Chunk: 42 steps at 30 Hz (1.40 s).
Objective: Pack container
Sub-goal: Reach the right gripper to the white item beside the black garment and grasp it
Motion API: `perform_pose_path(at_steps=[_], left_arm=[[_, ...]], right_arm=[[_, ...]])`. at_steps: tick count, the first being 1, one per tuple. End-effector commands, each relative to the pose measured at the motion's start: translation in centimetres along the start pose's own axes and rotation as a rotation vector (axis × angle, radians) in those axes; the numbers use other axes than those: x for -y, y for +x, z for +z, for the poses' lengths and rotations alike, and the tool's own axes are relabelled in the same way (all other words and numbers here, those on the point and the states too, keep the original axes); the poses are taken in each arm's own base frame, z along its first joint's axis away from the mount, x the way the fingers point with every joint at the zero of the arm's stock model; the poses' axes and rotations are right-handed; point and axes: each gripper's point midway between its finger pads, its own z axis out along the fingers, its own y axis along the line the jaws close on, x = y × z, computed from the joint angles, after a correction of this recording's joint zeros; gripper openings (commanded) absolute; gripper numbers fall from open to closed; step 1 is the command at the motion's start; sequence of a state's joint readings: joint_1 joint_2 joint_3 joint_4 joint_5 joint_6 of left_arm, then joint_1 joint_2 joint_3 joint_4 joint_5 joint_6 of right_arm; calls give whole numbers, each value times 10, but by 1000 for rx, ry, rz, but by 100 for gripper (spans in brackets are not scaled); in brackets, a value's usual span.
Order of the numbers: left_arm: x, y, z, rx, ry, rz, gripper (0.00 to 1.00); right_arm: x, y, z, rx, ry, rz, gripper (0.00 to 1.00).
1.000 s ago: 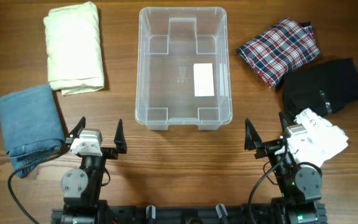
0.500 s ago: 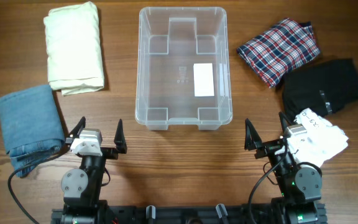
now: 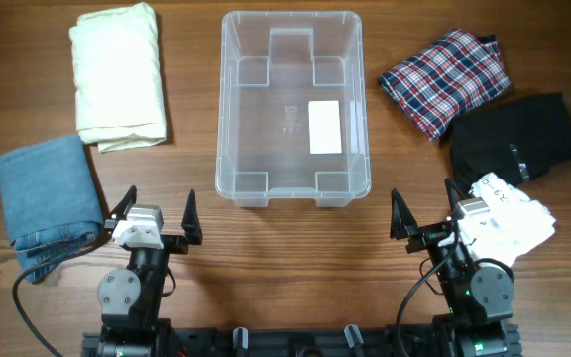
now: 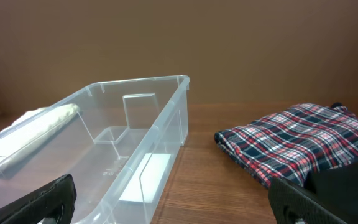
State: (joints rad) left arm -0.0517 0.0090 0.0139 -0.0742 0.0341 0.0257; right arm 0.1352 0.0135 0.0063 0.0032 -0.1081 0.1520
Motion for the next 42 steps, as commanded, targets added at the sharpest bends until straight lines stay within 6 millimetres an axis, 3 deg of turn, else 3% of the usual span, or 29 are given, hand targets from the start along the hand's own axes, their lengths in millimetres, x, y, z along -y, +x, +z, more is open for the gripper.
perform_pose_path(at_steps=[1, 19, 22, 25, 33, 36, 39, 42], left_arm=[[-2, 3, 1, -6, -10, 19, 100], [-5, 2, 0, -2, -26, 18, 100], [-5, 2, 0, 0, -27, -146, 100], [2, -3, 0, 6, 13, -259, 100], [10, -48, -2, -146, 21, -281, 100], [13, -58, 6, -268, 14, -289, 100], [20, -68, 17, -470, 22, -309, 100], [24, -80, 19, -599, 19, -322, 100]], right_arm=[[2, 0, 0, 3, 7, -18, 100], [2, -2, 0, 8, 11, 18, 100], [3, 7, 2, -28, 18, 217, 100], [5, 12, 5, -76, 33, 251, 100], [7, -44, 32, -220, 115, 251, 100], [7, -51, 39, -349, 144, 215, 100], [23, -52, 34, -556, 293, 202, 100], [24, -70, 35, -629, 293, 181, 100]])
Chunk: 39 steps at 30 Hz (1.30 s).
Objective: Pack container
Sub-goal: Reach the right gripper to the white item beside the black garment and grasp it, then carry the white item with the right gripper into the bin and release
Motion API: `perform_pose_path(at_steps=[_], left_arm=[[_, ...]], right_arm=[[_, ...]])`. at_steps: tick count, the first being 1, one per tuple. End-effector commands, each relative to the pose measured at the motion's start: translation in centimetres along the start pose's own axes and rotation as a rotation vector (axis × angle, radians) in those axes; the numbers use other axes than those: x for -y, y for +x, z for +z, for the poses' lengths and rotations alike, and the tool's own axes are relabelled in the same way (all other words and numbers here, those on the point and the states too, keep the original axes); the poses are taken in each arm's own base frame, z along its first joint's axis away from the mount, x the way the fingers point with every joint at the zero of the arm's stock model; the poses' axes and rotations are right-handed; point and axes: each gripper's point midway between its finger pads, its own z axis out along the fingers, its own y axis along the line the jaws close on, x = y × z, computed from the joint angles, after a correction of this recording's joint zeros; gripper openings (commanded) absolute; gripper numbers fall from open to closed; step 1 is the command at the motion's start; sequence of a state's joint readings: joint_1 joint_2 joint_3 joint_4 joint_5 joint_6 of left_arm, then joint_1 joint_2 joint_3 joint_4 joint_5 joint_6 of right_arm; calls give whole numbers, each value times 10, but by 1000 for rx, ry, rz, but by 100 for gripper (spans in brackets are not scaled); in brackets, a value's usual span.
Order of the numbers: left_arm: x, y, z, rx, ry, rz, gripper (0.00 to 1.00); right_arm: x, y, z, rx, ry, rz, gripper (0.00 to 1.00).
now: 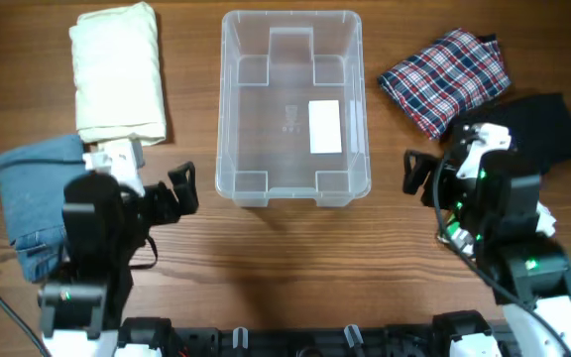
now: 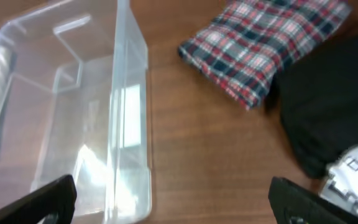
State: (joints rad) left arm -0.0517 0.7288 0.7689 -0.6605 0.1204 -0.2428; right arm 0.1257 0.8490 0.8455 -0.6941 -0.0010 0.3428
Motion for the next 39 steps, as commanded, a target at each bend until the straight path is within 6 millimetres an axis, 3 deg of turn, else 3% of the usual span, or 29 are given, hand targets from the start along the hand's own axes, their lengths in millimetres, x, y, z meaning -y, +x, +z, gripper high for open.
perform_pose_path(at_steps=[1, 3, 5, 7, 11, 13, 21, 26, 32, 34, 38, 39], left_arm=[[18, -22, -10, -78, 31, -11, 100], [21, -29, -16, -127, 17, -16, 100], [26, -38, -23, -131, 22, -17, 100], [28, -44, -27, -104, 30, -13, 100], [28, -43, -27, -105, 30, -13, 100], [28, -43, -27, -106, 29, -13, 100], [28, -43, -27, -106, 29, -14, 100], [28, -43, -27, -107, 29, -14, 100], [28, -43, -27, -108, 29, -14, 100], [28, -43, -27, -108, 29, -14, 100], [28, -43, -27, -107, 28, -17, 100], [28, -43, -27, -108, 29, -17, 100]], right_arm=[[-7, -34, -19, 3, -19, -97, 100], [-21, -40, -30, -17, -91, -175, 100], [-9, -50, -42, 7, -12, -187, 100], [27, -46, -45, -10, 169, -19, 100], [96, -13, -51, -113, 425, 382, 100], [121, 2, -51, -146, 490, 521, 100], [200, 108, -15, -326, 668, 807, 100], [232, 138, 17, -339, 665, 730, 100], [247, 168, 50, -412, 672, 773, 98], [246, 179, 53, -459, 674, 783, 83], [238, 179, 60, -475, 613, 782, 24], [236, 177, 62, -475, 588, 770, 15]])
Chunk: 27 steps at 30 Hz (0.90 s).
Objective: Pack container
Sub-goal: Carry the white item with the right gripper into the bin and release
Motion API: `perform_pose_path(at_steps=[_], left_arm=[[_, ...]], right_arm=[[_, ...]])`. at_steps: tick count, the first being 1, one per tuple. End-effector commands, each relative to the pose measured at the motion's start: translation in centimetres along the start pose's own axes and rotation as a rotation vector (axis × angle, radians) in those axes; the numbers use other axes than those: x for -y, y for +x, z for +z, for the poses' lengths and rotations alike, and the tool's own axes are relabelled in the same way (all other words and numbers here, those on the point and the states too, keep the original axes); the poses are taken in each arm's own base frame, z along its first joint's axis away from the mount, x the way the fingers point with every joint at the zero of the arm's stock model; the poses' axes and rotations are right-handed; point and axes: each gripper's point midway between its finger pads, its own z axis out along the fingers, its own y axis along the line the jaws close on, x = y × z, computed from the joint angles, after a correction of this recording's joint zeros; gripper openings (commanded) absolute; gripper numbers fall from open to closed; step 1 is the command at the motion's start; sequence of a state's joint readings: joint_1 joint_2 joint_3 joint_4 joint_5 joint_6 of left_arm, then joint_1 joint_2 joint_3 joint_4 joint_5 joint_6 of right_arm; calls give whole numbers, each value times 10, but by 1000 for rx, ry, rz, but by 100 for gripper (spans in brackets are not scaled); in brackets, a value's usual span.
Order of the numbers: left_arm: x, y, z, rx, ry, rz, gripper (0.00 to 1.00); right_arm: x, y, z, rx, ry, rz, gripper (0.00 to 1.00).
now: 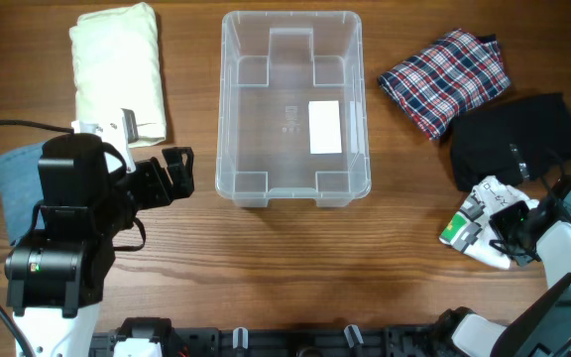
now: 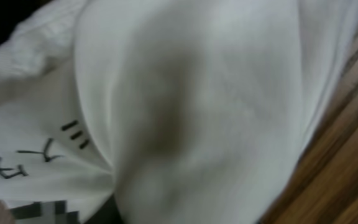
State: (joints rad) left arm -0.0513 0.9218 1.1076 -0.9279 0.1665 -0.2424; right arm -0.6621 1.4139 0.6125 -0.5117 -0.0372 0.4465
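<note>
The clear plastic container (image 1: 228,99) stands at the middle back, holding only a white label (image 1: 325,127). Around it lie folded clothes: cream (image 1: 117,69), denim (image 1: 16,183), plaid (image 1: 444,74), black (image 1: 513,134) and a white printed garment (image 1: 491,198). My right gripper (image 1: 499,220) is down on the white garment. That garment (image 2: 197,112) fills the right wrist view and hides the fingers. My left gripper (image 1: 174,174) is open, left of the container and beside the denim.
The wooden table (image 1: 295,268) carries everything. The cream and denim pieces lie left of the container; the plaid, black and white ones lie to its right. The left arm's body covers part of the denim.
My right arm has moved from beside the plaid and black clothes down to the white garment at the front right. The left arm has shifted slightly further back, its gripper still open.
Both arms first rested at the table's front edge with open grippers. Then both were out over the table, the left by the denim, the right by the black garment. Now the right gripper is pressed close onto the white garment. No clothes have moved.
</note>
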Motion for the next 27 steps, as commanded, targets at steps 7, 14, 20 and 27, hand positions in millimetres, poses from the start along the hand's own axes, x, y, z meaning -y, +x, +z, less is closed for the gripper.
perform_pose_path(at_steps=[7, 14, 20, 27], left_arm=[[5, -6, -6, 21, 22, 2, 100], [5, -6, -6, 21, 22, 2, 100], [5, -6, -6, 21, 22, 2, 100], [5, -6, -6, 21, 22, -3, 100]], right_arm=[[-68, -1, -61, -10, -375, -183, 4], [-178, 15, -264, 293, -826, -651, 4], [-284, 90, -321, 193, -909, -1009, 4], [-434, 181, -257, 12, -862, -956, 4]])
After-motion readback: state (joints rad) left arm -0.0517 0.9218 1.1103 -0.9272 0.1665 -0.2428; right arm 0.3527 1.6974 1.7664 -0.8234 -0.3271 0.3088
